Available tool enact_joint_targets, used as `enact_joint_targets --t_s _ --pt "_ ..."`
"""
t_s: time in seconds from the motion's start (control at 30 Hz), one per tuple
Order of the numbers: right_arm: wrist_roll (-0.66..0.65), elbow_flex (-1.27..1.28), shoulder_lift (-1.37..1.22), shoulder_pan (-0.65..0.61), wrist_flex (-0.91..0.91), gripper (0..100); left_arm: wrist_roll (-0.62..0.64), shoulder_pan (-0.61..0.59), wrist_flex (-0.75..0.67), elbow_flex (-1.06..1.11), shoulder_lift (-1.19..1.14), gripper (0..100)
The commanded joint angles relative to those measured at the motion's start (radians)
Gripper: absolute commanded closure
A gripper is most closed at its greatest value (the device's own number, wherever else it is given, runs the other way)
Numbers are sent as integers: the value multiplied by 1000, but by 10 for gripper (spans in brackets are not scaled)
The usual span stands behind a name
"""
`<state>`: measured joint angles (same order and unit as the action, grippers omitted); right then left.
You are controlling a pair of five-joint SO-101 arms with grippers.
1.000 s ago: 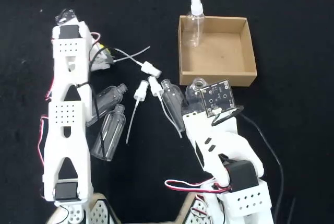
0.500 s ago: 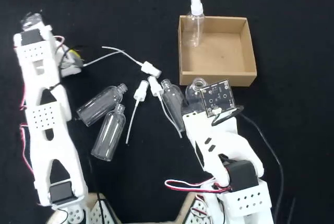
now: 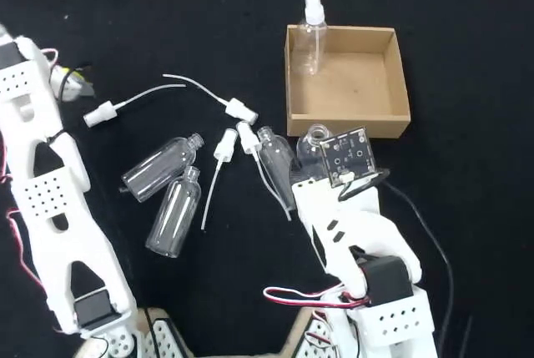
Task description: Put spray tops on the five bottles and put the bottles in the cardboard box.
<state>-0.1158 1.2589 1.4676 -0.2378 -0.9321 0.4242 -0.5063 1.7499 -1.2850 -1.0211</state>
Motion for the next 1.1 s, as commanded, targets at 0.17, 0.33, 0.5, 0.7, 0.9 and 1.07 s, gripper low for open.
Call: enact_joint_targets --t_s 0.17,0.33,0.5,0.7,0.9,1.07 --pt "-3 -7 2 -5 25 822 275 58 11 341 235 700" --pt "-3 -7 2 -5 23 822 319 73 9 349 292 700" --pt "-3 -7 2 -5 23 822 382 114 11 397 302 700" --pt "-3 -7 2 -5 23 822 499 168 8 409 292 700" --pt "-3 -8 2 -5 9 822 557 166 -25 417 292 700" --pt "-3 -8 2 -5 9 822 614 165 -29 414 265 701"
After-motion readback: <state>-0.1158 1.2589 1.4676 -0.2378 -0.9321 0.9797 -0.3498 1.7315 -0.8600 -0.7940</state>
